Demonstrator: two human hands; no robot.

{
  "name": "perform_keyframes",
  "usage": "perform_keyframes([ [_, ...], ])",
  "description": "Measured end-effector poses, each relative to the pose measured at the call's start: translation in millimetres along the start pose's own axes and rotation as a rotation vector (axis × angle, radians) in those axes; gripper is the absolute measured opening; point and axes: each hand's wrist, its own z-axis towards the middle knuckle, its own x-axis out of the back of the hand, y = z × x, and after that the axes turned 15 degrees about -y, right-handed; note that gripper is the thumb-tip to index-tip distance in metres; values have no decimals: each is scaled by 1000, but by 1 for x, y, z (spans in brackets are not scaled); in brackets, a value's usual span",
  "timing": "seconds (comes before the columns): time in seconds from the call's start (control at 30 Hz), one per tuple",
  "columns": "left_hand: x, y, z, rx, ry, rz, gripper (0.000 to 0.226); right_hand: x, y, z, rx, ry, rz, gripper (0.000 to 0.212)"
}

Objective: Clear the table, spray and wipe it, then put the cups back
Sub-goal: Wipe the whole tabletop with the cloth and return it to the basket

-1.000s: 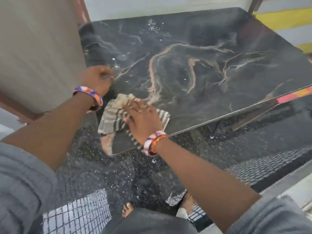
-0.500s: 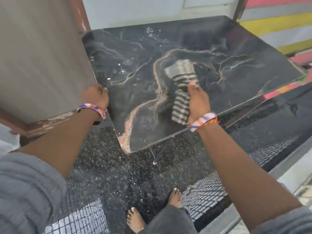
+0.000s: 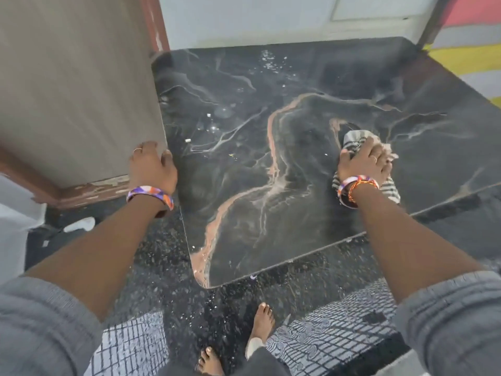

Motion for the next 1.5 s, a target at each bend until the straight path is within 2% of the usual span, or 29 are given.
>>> perform_keyframes([
  [0.23, 1, -30, 15, 37, -99, -16, 31, -35, -111, 32, 311, -75, -125, 60],
  [0.5, 2, -40, 20, 51, -140, -31, 32, -80, -220, -2, 821, -220, -226, 58],
  [0.67, 6, -53, 8, 34, -188, -31, 34, -91, -228, -34, 1081, -328, -236, 55],
  [0.9, 21, -73, -16, 55, -268, 25, 29, -91, -186, -105, 1287, -515, -148, 48],
  [1.07, 33, -84, -33, 53, -261, 83, 32, -86, -140, -172, 1327, -608, -105, 39],
  [1.27, 51, -71, -40, 28, -317, 48, 30, -89, -88, -240, 1281, -790, -84, 37],
  [1.4, 59, -48, -36, -38, -301, 12, 32, -72, -78, -254, 1055, -1125, 163, 42],
  [1.5, 61, -14, -34, -109, -305, 30, 36, -46, -71, -246, 927, -1209, 364, 44],
])
